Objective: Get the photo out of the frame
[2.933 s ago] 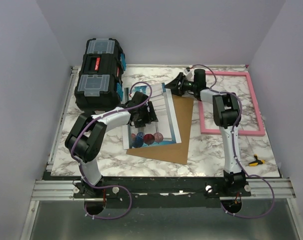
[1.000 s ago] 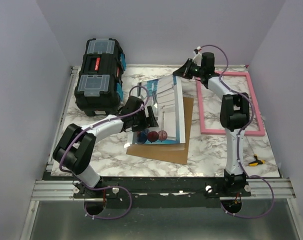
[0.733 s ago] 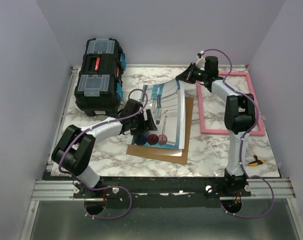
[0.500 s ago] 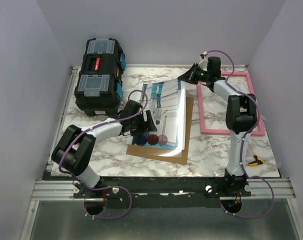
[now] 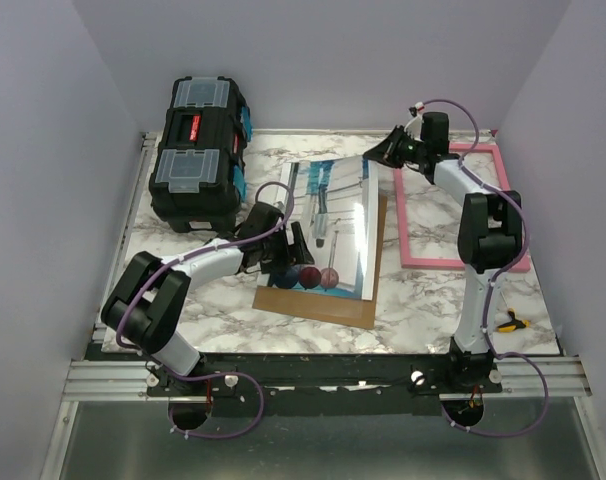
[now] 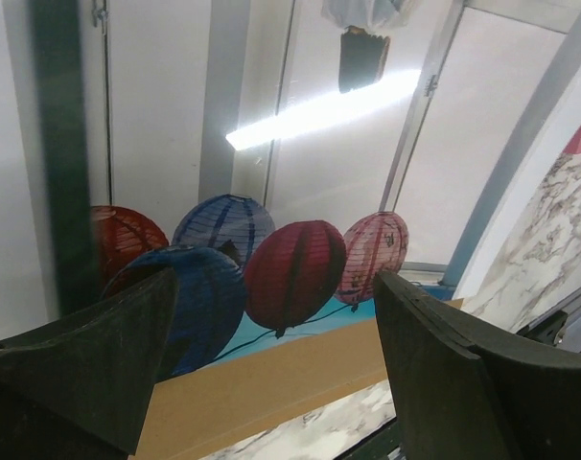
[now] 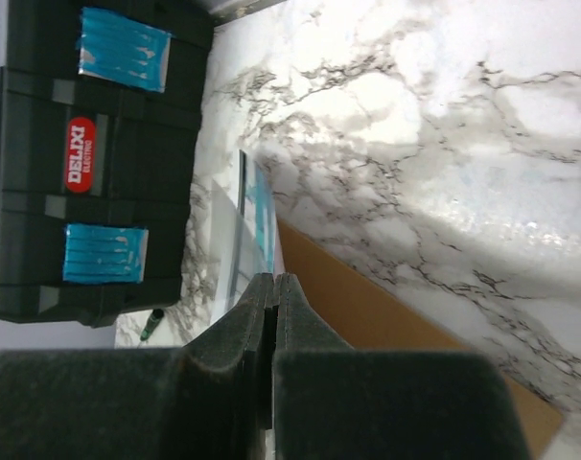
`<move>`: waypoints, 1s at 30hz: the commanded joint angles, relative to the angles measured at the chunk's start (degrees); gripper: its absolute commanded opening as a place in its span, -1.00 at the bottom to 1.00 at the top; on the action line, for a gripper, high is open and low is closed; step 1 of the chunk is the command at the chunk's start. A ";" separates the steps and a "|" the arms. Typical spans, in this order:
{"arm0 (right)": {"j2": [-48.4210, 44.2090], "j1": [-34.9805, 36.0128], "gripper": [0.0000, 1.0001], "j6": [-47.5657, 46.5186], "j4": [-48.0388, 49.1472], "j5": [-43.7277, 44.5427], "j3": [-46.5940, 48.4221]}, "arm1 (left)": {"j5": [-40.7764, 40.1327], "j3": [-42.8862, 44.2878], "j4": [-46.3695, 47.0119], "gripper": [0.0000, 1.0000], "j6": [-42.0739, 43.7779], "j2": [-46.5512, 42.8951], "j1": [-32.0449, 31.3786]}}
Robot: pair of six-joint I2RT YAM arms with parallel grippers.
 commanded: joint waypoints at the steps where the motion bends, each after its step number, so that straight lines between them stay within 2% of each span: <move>1: -3.77 -1.52 -0.99 -1.93 -0.22 4.69 1.19 | -0.39 -2.14 0.88 0.72 -0.49 0.19 -0.29; 12: -10.43 -4.27 -0.99 -9.59 -12.18 15.05 16.15 | 1.76 -1.50 3.58 0.71 -0.50 4.36 -0.68; 20: -10.86 -4.35 -0.99 -12.73 -21.43 18.47 36.77 | 2.13 -1.41 4.71 0.71 -0.99 6.39 -1.47; 23: -10.85 -4.33 -0.99 -12.49 -23.14 16.63 44.55 | 2.04 -0.44 4.35 0.71 -0.91 6.61 -2.14; 26: -14.09 -4.25 -0.99 -10.30 -20.43 13.36 44.25 | 2.16 0.59 3.85 0.71 -0.82 6.44 -2.45; 30: -20.38 -4.27 -0.99 -5.33 -12.52 7.48 36.04 | 3.02 1.91 3.82 0.72 -0.82 4.92 -2.83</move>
